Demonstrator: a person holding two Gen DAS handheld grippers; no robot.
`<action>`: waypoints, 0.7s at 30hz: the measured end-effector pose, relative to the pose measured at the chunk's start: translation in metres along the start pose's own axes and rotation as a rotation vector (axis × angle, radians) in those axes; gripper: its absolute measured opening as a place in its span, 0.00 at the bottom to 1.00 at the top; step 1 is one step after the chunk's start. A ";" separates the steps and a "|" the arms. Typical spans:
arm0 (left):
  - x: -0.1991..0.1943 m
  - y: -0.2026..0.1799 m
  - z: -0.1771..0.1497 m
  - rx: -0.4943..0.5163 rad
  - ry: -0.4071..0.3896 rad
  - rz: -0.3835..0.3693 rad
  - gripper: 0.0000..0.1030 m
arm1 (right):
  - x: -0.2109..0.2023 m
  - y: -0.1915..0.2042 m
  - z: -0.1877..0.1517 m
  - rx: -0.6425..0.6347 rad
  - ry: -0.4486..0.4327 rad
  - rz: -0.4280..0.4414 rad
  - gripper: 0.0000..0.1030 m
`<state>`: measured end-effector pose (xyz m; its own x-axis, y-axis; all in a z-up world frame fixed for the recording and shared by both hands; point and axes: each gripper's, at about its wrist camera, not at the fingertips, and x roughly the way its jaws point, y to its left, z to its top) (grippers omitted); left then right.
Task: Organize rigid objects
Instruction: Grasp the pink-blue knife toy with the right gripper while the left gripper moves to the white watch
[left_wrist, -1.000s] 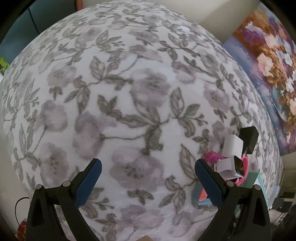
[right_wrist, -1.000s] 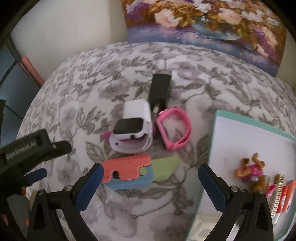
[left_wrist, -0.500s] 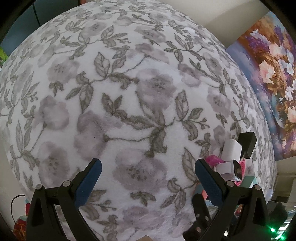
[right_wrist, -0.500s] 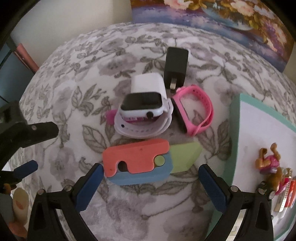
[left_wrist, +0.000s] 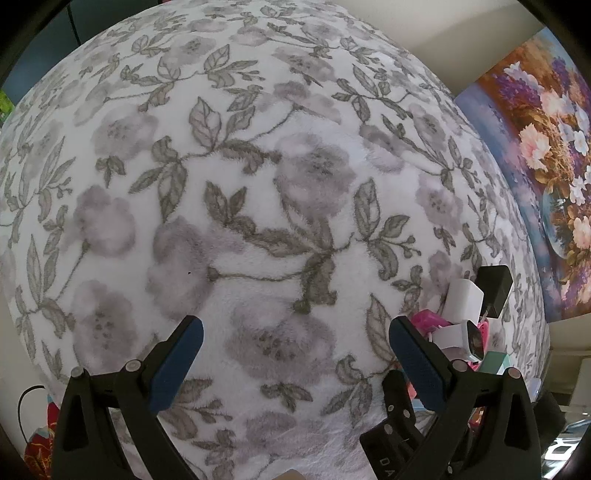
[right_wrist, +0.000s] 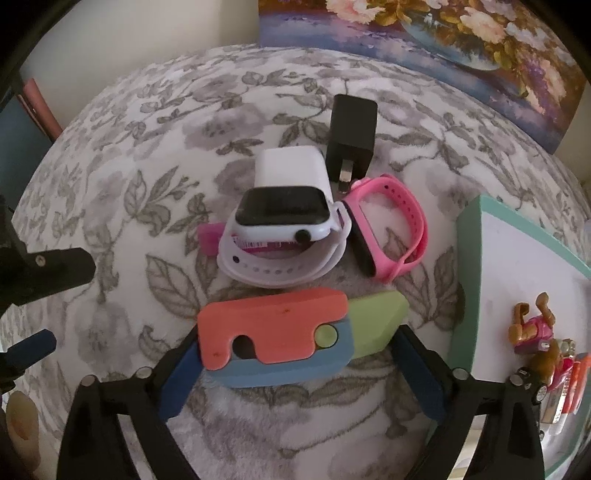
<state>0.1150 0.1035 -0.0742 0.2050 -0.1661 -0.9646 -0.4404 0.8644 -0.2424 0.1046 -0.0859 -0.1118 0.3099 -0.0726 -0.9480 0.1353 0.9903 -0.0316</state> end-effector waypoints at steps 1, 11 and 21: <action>0.000 0.000 0.000 0.001 0.000 0.000 0.98 | 0.000 0.002 0.000 -0.004 -0.001 0.000 0.92; -0.003 -0.011 -0.003 0.042 -0.009 0.002 0.98 | -0.017 -0.013 -0.004 -0.006 -0.020 0.017 0.73; -0.001 -0.016 -0.001 0.070 -0.017 0.004 0.98 | -0.027 -0.025 -0.008 0.018 -0.030 0.065 0.72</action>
<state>0.1211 0.0891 -0.0696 0.2180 -0.1549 -0.9636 -0.3796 0.8961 -0.2299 0.0857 -0.1082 -0.0881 0.3464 -0.0122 -0.9380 0.1306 0.9908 0.0353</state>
